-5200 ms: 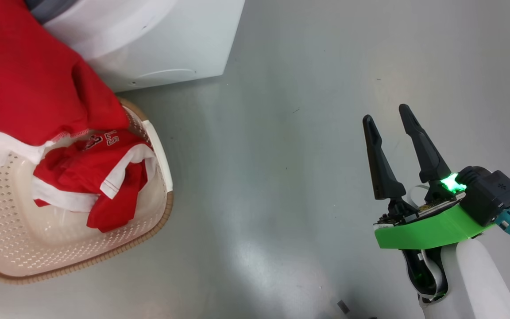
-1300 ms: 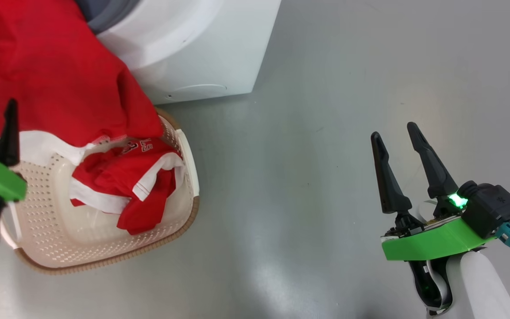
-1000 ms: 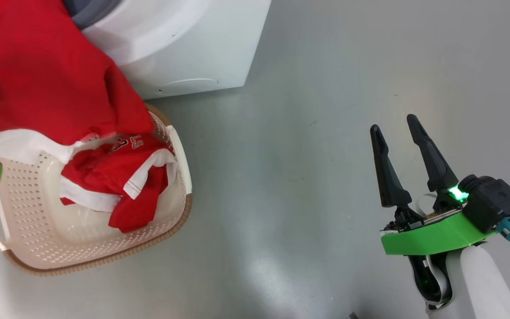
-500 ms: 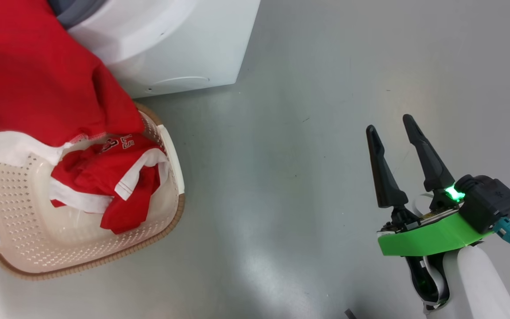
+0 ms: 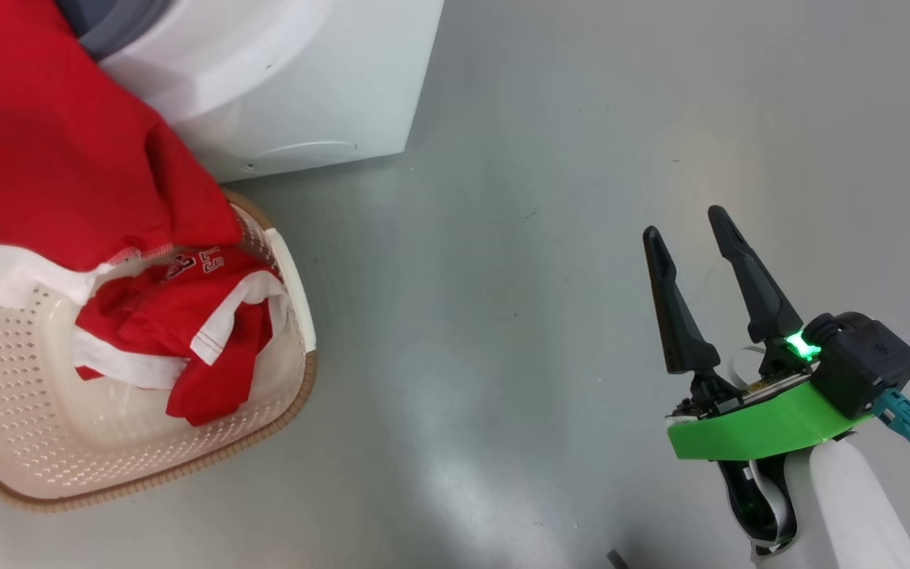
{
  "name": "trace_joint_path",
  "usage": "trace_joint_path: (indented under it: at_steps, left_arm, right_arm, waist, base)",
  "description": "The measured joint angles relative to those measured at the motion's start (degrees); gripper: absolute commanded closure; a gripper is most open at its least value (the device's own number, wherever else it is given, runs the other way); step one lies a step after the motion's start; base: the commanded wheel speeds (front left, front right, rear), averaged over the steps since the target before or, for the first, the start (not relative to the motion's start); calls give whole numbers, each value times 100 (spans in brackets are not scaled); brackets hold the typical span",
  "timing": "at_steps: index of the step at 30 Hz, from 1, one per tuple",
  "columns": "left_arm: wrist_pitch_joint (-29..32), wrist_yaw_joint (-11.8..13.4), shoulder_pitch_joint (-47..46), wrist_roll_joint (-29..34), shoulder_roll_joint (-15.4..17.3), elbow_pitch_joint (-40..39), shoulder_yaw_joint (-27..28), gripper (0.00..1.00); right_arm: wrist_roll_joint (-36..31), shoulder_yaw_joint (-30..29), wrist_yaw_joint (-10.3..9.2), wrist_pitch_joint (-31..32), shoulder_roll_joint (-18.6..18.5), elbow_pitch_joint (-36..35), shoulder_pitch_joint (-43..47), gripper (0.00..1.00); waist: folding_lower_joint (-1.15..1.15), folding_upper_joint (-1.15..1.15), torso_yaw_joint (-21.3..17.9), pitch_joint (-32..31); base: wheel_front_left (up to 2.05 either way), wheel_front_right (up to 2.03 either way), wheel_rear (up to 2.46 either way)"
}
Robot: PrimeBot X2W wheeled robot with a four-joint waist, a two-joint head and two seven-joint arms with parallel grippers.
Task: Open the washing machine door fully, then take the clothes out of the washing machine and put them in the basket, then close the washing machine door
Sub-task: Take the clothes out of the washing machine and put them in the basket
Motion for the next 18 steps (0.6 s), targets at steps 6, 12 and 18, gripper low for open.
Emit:
trace_joint_path:
  at_steps: [6, 12, 18]
  left_arm:
    - [-135, 0, -82, -200, 1, 5, -267, 94]
    - [-259, 0, -190, -493, 1, -53, -475, 100]
    - [-495, 0, -214, -691, -1, -267, -614, 100]
  right_arm:
    - [-5, -3, 0, 0, 1, -5, 2, 0]
    - [-7, -10, 0, 0, 1, -16, 3, 0]
    - [-7, -41, 0, 0, 1, -13, 3, 0]
  waist:
    - [0, 0, 2, 5]
    - [0, 0, 56, 31]
    - [0, 0, 144, 9]
  base:
    - [0, 0, 0]
    - [0, 0, 0]
    - [0, 0, 0]
